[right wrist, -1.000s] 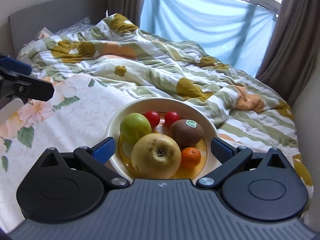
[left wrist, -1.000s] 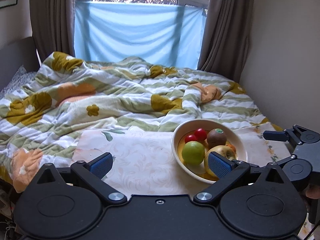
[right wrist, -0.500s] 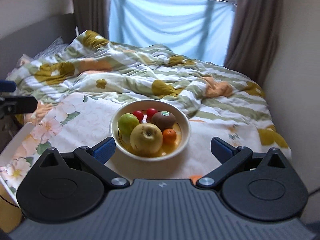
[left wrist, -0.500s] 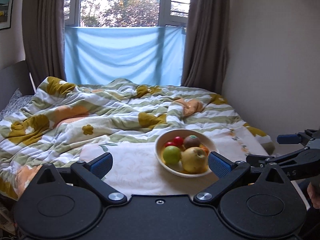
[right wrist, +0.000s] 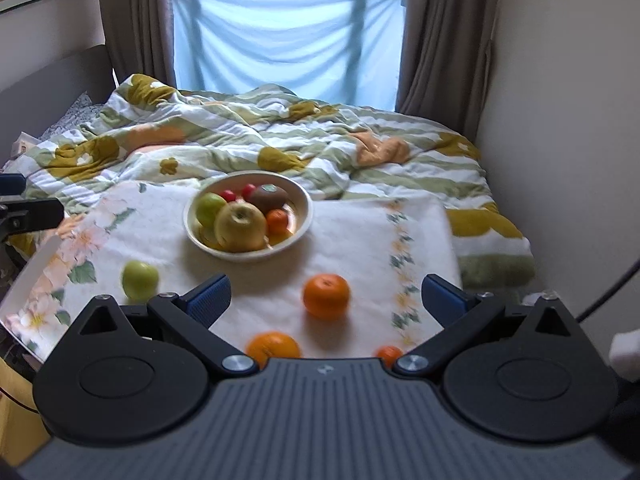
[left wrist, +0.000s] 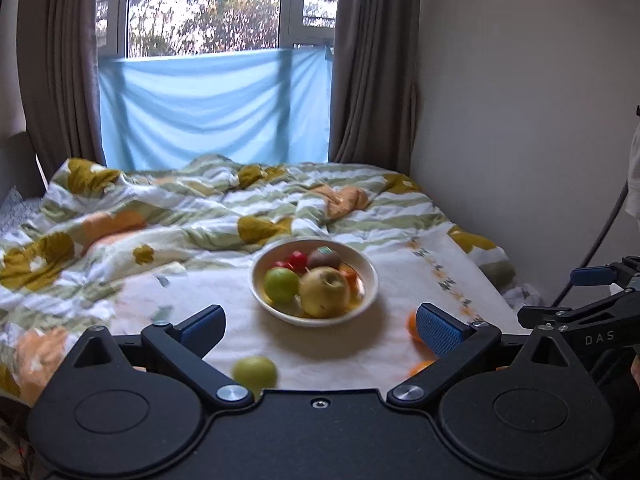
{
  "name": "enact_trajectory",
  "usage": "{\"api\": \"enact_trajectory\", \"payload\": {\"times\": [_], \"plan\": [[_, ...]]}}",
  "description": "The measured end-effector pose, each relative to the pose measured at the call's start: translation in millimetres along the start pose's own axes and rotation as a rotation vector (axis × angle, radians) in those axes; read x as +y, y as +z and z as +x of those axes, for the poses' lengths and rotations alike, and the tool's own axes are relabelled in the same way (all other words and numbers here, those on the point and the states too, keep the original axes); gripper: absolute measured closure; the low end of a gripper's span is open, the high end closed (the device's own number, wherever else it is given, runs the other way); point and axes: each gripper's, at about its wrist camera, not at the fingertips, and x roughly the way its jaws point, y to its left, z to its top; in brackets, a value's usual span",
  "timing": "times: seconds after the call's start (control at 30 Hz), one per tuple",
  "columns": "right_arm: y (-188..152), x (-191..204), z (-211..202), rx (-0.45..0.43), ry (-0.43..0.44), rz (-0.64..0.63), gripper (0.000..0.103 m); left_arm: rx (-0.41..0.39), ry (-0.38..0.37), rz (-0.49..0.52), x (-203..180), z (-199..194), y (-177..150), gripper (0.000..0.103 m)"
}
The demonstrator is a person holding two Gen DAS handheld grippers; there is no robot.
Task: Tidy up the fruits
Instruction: 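Withdraw both grippers from the bowl toward the oranges, then grasp a large orange with the left gripper while the right grasps a tangerine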
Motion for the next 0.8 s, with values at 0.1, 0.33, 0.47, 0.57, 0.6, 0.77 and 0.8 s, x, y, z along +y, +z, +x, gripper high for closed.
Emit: {"api": "enact_trajectory", "payload": {"times": [0.1,0.33,0.47,0.57,0.6,0.77,0.8], "plan": [[-14.3,-20.6,3.8,0.028,0.008,-0.018,0.000,0.017,-0.017,-0.031,-17.4,11.0,-11.9,0.000],[-41.6,-63.3,27.7,0.062,0.067,-0.075,0.000,0.080,-0.035,-0.049,-58.4,50.6,-40.0,0.000],[-53.8,-83.2,45.7,0.079,0.122,-0.089,0.000,0.117,-0.042,-0.041,-76.5,78.2,-57.7,0.000],[-58.7,-91.1,59.7,0.087,0.142,-0.113,0.000,0.151,-0.042,-0.044,-84.3,101.7,-68.1,0.002],[-60.8,-93.7,66.1,0.098,0.141,-0.114,0.000,0.161,-0.044,-0.049,-86.4,108.8,-71.0,0.002],[-69.4,-103.6,92.4,0.140,0.189,-0.087,0.000,0.187,-0.049,-0.025,-98.9,135.7,-80.7,0.009],[-70.5,-103.7,95.9,0.143,0.195,-0.089,0.000,0.195,-0.050,-0.014,-101.6,140.1,-82.3,0.011]]}}
